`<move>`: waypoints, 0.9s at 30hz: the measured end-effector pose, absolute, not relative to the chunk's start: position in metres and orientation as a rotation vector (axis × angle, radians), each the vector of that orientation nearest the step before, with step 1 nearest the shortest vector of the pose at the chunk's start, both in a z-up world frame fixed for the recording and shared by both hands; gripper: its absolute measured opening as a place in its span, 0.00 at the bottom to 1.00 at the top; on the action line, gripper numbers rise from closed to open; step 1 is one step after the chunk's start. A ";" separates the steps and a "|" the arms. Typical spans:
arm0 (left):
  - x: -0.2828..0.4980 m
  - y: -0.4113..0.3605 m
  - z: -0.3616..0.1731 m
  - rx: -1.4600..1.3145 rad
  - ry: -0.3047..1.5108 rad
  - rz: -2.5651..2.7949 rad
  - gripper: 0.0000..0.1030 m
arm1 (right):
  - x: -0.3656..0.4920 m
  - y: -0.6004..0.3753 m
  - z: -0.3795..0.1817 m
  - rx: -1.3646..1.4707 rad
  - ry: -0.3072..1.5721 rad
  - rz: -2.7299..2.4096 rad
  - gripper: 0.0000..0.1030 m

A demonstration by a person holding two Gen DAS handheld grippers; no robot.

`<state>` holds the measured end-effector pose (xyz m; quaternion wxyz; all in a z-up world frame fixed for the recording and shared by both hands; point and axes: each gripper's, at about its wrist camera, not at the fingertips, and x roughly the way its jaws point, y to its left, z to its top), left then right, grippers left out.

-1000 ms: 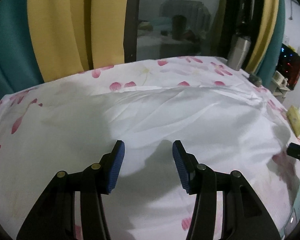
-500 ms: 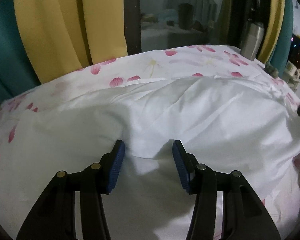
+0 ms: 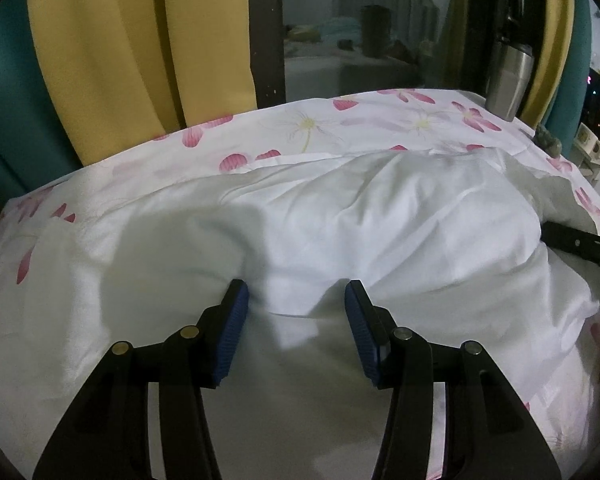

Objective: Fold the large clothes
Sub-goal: 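Grasp the shirt fabric with the right tool and lift it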

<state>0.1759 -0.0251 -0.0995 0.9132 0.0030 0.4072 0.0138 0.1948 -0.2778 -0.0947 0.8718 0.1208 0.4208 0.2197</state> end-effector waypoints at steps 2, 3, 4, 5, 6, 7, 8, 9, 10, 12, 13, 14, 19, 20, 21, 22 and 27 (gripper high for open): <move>0.175 -0.024 -0.099 0.001 0.833 0.030 0.51 | 0.195 -0.277 -0.094 0.262 0.873 0.478 0.29; 0.175 -0.023 -0.098 -0.002 0.831 0.028 0.51 | 0.195 -0.277 -0.091 0.259 0.868 0.480 0.26; 0.174 -0.022 -0.098 -0.005 0.828 0.026 0.51 | 0.194 -0.276 -0.088 0.252 0.860 0.479 0.24; 0.172 -0.021 -0.097 -0.009 0.826 0.024 0.51 | 0.192 -0.275 -0.081 0.247 0.844 0.483 0.23; 0.171 -0.019 -0.095 -0.014 0.828 0.016 0.51 | 0.191 -0.271 -0.075 0.241 0.827 0.481 0.23; 0.170 -0.017 -0.094 -0.019 0.831 0.011 0.51 | 0.189 -0.270 -0.070 0.233 0.814 0.480 0.22; 0.168 -0.014 -0.092 -0.025 0.831 0.005 0.51 | 0.187 -0.268 -0.062 0.214 0.796 0.481 0.22; 0.166 -0.010 -0.089 -0.034 0.826 -0.002 0.51 | 0.186 -0.263 -0.055 0.205 0.781 0.480 0.22; 0.165 -0.007 -0.087 -0.040 0.821 -0.006 0.51 | 0.188 -0.261 -0.051 0.200 0.774 0.483 0.22; 0.160 0.001 -0.080 -0.049 0.807 -0.015 0.51 | 0.185 -0.257 -0.041 0.185 0.757 0.489 0.22; 0.158 0.004 -0.078 -0.049 0.802 -0.018 0.51 | 0.185 -0.253 -0.035 0.173 0.747 0.491 0.22; 0.155 0.008 -0.075 -0.048 0.795 -0.017 0.51 | 0.183 -0.249 -0.030 0.162 0.737 0.492 0.22; 0.147 0.041 -0.069 -0.067 0.778 0.047 0.51 | 0.178 -0.222 -0.008 0.101 0.698 0.504 0.22; 0.144 0.052 -0.066 -0.084 0.773 0.062 0.51 | 0.177 -0.217 -0.005 0.097 0.693 0.509 0.22; 0.141 0.059 -0.064 -0.086 0.766 0.074 0.51 | 0.176 -0.211 -0.002 0.092 0.687 0.515 0.22; 0.138 0.066 -0.062 -0.086 0.756 0.085 0.51 | 0.176 -0.205 0.002 0.084 0.681 0.521 0.22; 0.128 0.103 -0.058 -0.105 0.740 0.126 0.51 | 0.172 -0.174 0.013 0.044 0.666 0.566 0.22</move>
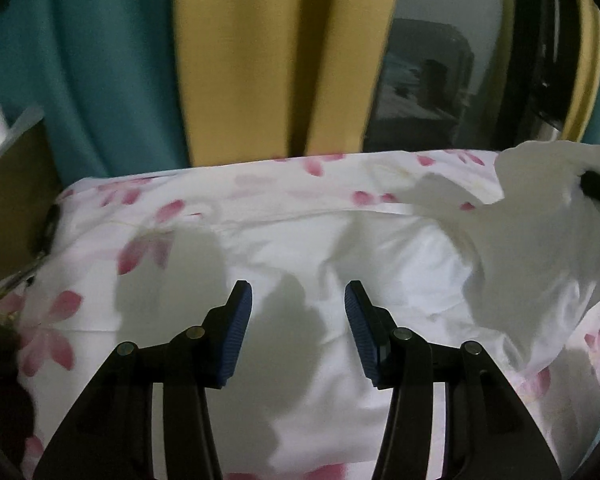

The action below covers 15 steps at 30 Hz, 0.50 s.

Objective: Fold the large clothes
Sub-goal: 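Grasp the shirt fabric with the right tool and lift it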

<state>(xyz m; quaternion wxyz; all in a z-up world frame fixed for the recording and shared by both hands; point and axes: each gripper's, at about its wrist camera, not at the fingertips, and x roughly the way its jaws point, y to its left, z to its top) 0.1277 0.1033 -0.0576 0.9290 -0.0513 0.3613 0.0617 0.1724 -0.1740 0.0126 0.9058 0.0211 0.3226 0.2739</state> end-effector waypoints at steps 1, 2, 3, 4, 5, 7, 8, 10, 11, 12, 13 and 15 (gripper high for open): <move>0.128 0.110 -0.059 -0.119 0.746 0.134 0.51 | 0.173 -0.168 0.014 0.038 0.667 0.573 0.22; 0.128 0.117 -0.060 -0.134 0.754 0.136 0.51 | 0.175 -0.159 0.015 0.028 0.669 0.581 0.22; 0.129 0.123 -0.061 -0.147 0.760 0.138 0.51 | 0.176 -0.154 0.016 0.024 0.669 0.586 0.22; 0.129 0.126 -0.062 -0.149 0.763 0.138 0.51 | 0.179 -0.146 0.018 0.021 0.667 0.594 0.22; 0.128 0.131 -0.062 -0.149 0.765 0.140 0.51 | 0.180 -0.141 0.019 0.019 0.664 0.598 0.22; 0.124 0.136 -0.061 -0.147 0.762 0.138 0.51 | 0.180 -0.126 0.022 0.009 0.660 0.609 0.22; 0.122 0.140 -0.060 -0.142 0.761 0.139 0.51 | 0.180 -0.119 0.022 0.005 0.659 0.614 0.22; 0.119 0.148 -0.062 -0.142 0.764 0.142 0.51 | 0.179 -0.103 0.020 -0.007 0.664 0.627 0.22; 0.117 0.155 -0.063 -0.149 0.767 0.148 0.51 | 0.178 -0.095 0.019 -0.012 0.668 0.631 0.22; 0.116 0.160 -0.063 -0.154 0.767 0.152 0.51 | 0.178 -0.089 0.016 -0.015 0.674 0.636 0.22; 0.115 0.165 -0.064 -0.160 0.766 0.155 0.51 | 0.178 -0.084 0.015 -0.019 0.678 0.639 0.22; 0.112 0.176 -0.065 -0.175 0.764 0.166 0.51 | 0.177 -0.070 0.010 -0.033 0.692 0.644 0.22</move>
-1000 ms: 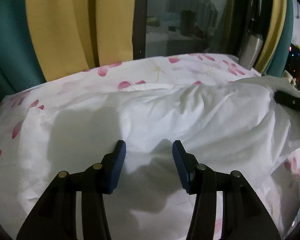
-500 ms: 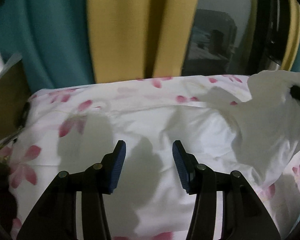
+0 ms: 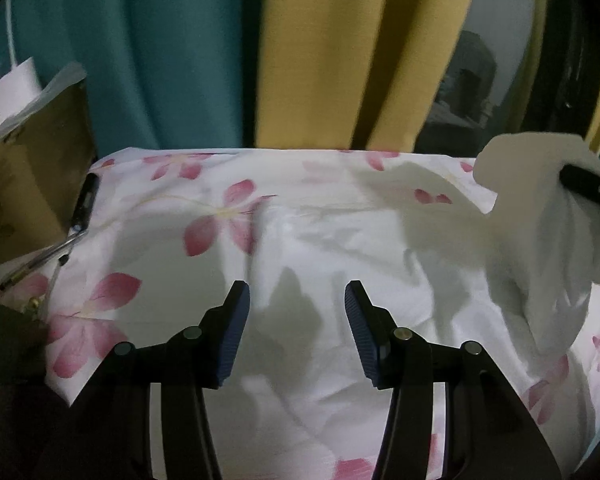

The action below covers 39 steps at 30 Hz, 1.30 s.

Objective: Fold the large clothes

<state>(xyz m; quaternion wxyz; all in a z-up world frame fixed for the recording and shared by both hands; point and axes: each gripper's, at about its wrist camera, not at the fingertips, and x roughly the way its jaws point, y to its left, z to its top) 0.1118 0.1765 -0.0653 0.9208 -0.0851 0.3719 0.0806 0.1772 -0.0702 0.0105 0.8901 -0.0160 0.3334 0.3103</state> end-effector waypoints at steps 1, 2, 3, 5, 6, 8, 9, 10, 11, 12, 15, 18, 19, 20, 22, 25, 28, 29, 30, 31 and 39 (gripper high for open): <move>0.111 0.180 -0.065 -0.179 0.763 0.166 0.51 | 0.176 -0.062 0.009 -0.045 0.698 0.650 0.22; 0.109 0.185 -0.065 -0.186 0.762 0.170 0.51 | 0.175 -0.054 0.007 -0.056 0.702 0.656 0.22; 0.107 0.189 -0.065 -0.190 0.760 0.173 0.51 | 0.174 -0.048 0.006 -0.067 0.706 0.662 0.22; 0.104 0.193 -0.064 -0.192 0.755 0.174 0.51 | 0.172 -0.033 0.003 -0.091 0.712 0.675 0.22; 0.102 0.195 -0.063 -0.189 0.751 0.171 0.51 | 0.171 -0.025 0.001 -0.101 0.718 0.683 0.22; 0.099 0.199 -0.063 -0.187 0.748 0.172 0.51 | 0.169 -0.011 -0.004 -0.121 0.730 0.696 0.22; 0.098 0.202 -0.063 -0.191 0.746 0.174 0.51 | 0.168 -0.003 -0.008 -0.134 0.738 0.703 0.22; 0.097 0.203 -0.064 -0.194 0.746 0.176 0.51 | 0.166 0.005 -0.012 -0.147 0.747 0.709 0.22; 0.096 0.206 -0.065 -0.200 0.746 0.182 0.51 | 0.165 0.014 -0.018 -0.162 0.762 0.715 0.22; 0.096 0.210 -0.066 -0.212 0.746 0.187 0.51 | 0.164 0.021 -0.022 -0.172 0.776 0.722 0.22; 0.094 0.217 -0.069 -0.232 0.748 0.194 0.51 | 0.161 0.042 -0.037 -0.202 0.835 0.776 0.26; 0.092 0.225 -0.074 -0.247 0.757 0.199 0.51 | 0.158 0.055 -0.049 -0.197 0.884 0.812 0.33; 0.091 0.228 -0.075 -0.255 0.760 0.201 0.51 | 0.158 0.057 -0.051 -0.187 0.894 0.830 0.36; 0.090 0.231 -0.075 -0.265 0.762 0.203 0.51 | 0.158 0.058 -0.052 -0.167 0.902 0.855 0.38; 0.088 0.236 -0.076 -0.278 0.760 0.212 0.51 | 0.158 0.064 -0.056 -0.123 0.941 0.924 0.38; 0.082 0.244 -0.072 -0.294 0.748 0.231 0.51 | 0.149 0.087 -0.063 -0.179 0.977 1.000 0.45; 0.075 0.249 -0.071 -0.303 0.744 0.248 0.51 | 0.134 0.105 -0.065 -0.231 0.966 1.083 0.63; 0.072 0.251 -0.070 -0.305 0.742 0.253 0.51 | 0.129 0.107 -0.065 -0.244 0.957 1.099 0.67; 0.068 0.253 -0.069 -0.307 0.738 0.261 0.51 | 0.123 0.109 -0.064 -0.258 0.945 1.113 0.67; 0.064 0.255 -0.067 -0.309 0.732 0.267 0.51 | 0.119 0.109 -0.062 -0.270 0.935 1.125 0.67; 0.052 0.256 -0.044 -0.330 0.684 0.252 0.51 | 0.103 0.078 -0.029 -0.267 0.816 1.089 0.68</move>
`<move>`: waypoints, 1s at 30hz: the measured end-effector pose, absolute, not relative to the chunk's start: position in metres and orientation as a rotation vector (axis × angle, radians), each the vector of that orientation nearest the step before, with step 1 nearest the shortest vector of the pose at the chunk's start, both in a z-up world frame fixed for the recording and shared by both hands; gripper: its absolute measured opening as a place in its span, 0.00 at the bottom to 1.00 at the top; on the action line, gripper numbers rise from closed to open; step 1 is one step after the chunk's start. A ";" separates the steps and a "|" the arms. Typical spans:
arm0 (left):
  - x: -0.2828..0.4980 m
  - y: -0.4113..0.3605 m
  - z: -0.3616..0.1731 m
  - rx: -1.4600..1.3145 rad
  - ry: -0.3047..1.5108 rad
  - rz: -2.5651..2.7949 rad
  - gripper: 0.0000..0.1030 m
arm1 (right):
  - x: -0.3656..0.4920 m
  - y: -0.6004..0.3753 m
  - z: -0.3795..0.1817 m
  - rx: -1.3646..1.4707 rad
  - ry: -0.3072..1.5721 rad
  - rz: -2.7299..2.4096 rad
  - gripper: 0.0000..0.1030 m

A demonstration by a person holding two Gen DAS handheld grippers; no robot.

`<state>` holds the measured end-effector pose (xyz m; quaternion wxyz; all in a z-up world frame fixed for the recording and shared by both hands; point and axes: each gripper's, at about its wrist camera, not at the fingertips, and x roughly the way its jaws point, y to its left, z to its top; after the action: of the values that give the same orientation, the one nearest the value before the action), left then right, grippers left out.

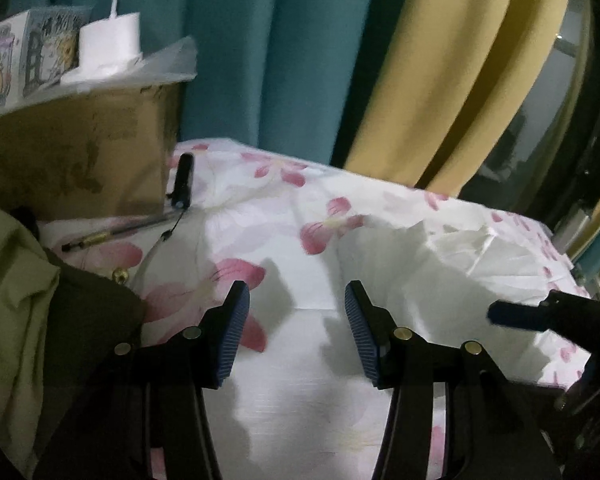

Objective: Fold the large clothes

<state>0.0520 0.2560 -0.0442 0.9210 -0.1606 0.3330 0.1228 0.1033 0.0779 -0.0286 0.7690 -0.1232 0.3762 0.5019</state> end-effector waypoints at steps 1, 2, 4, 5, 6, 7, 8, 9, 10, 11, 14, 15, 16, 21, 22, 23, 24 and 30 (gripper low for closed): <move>0.052 0.252 -0.040 -0.323 0.676 0.242 0.51 | 0.104 0.073 -0.025 -0.256 0.803 1.071 0.68; 0.054 0.246 -0.036 -0.314 0.673 0.228 0.51 | 0.108 0.063 -0.020 -0.239 0.786 1.040 0.68; 0.059 0.233 -0.029 -0.291 0.670 0.189 0.51 | 0.111 0.048 -0.015 -0.214 0.766 0.985 0.68; 0.063 0.225 -0.027 -0.275 0.674 0.171 0.51 | 0.113 0.038 -0.013 -0.202 0.757 0.950 0.68; 0.068 0.216 -0.026 -0.253 0.680 0.152 0.51 | 0.117 0.024 -0.012 -0.189 0.749 0.907 0.68; 0.071 0.209 -0.025 -0.235 0.685 0.139 0.51 | 0.121 0.012 -0.011 -0.177 0.746 0.871 0.68; 0.075 0.201 -0.025 -0.215 0.694 0.122 0.51 | 0.124 0.001 -0.011 -0.166 0.746 0.837 0.68; 0.081 0.191 -0.027 -0.194 0.706 0.100 0.51 | 0.128 -0.011 -0.012 -0.155 0.747 0.800 0.68; 0.087 0.182 -0.028 -0.172 0.719 0.079 0.51 | 0.132 -0.023 -0.014 -0.145 0.749 0.768 0.68; 0.094 0.175 -0.031 -0.153 0.731 0.063 0.51 | 0.136 -0.034 -0.016 -0.135 0.754 0.738 0.68; 0.112 0.160 -0.041 -0.103 0.757 0.047 0.51 | 0.150 -0.063 -0.025 -0.102 0.779 0.658 0.68; 0.119 0.157 -0.046 -0.102 0.771 0.033 0.51 | 0.154 -0.071 -0.029 -0.093 0.787 0.638 0.68; 0.128 0.154 -0.054 -0.100 0.798 0.020 0.51 | 0.157 -0.078 -0.032 -0.087 0.793 0.621 0.68; 0.143 0.146 -0.078 -0.088 0.845 -0.040 0.02 | 0.173 -0.097 -0.049 -0.055 0.832 0.576 0.69; 0.143 0.147 -0.080 -0.081 0.838 -0.038 0.02 | 0.176 -0.097 -0.052 -0.049 0.839 0.579 0.69; 0.141 0.151 -0.080 -0.086 0.830 -0.025 0.02 | 0.179 -0.096 -0.055 -0.046 0.848 0.583 0.69; 0.138 0.158 -0.079 -0.101 0.817 -0.002 0.02 | 0.181 -0.096 -0.057 -0.045 0.856 0.587 0.69; 0.126 0.207 -0.076 -0.151 0.806 0.187 0.02 | 0.190 -0.086 -0.073 -0.030 0.873 0.615 0.74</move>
<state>0.1263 0.2066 -0.0756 0.9130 -0.0734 0.3910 0.0906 0.1898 -0.0858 -0.0729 0.8607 -0.0143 0.4162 0.2931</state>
